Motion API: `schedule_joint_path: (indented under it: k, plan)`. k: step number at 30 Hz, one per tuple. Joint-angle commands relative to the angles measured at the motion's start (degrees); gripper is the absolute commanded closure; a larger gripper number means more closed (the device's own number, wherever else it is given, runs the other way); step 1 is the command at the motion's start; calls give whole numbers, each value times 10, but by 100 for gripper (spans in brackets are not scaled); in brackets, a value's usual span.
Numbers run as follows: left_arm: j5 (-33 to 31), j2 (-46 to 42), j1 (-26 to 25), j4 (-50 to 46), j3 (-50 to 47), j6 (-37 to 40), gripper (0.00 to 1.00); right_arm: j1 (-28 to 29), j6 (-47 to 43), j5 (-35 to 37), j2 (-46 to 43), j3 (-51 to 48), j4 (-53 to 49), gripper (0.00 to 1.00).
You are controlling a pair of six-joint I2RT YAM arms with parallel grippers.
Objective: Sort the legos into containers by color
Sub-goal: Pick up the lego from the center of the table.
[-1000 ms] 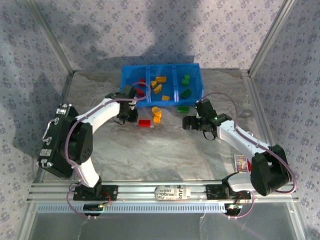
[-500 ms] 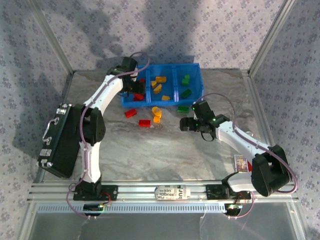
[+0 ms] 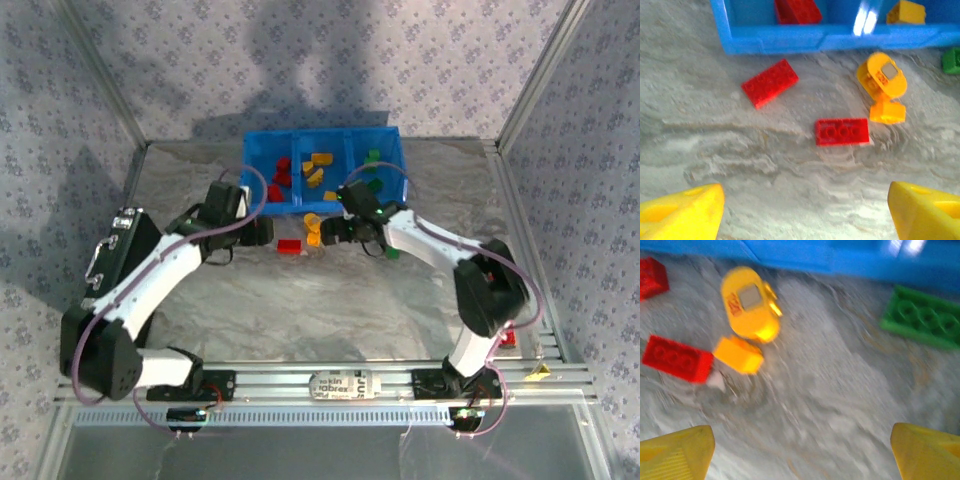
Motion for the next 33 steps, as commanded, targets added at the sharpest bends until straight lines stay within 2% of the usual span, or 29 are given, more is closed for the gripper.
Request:
schedule_joint_path:
  k: [1, 6, 10, 17, 20, 24, 27, 33]
  plan:
    - [-8, -61, -19, 13, -68, -32, 15, 12, -15, 21, 65, 71, -21, 8]
    - [-7, -154, -23, 6, -137, -56, 14, 20, -29, 37, 170, 178, -56, 16]
    - [-3, -208, -23, 8, -174, -68, 14, 27, -25, 46, 230, 238, -70, 16]
    - [-4, -226, -23, -5, -182, -69, 14, 38, -24, 67, 307, 314, -90, 18]
    - [-6, -230, -24, -7, -182, -69, 14, 39, -23, 79, 329, 340, -115, 26]
    - [-11, -234, -24, -13, -181, -65, 14, 47, -27, 102, 310, 318, -107, 48]
    - [-16, -234, -24, -17, -181, -61, 14, 57, -34, 121, 273, 291, -103, 58]
    - [-15, -237, -23, -23, -177, -62, 15, 70, -51, 152, 164, 256, -103, 59]
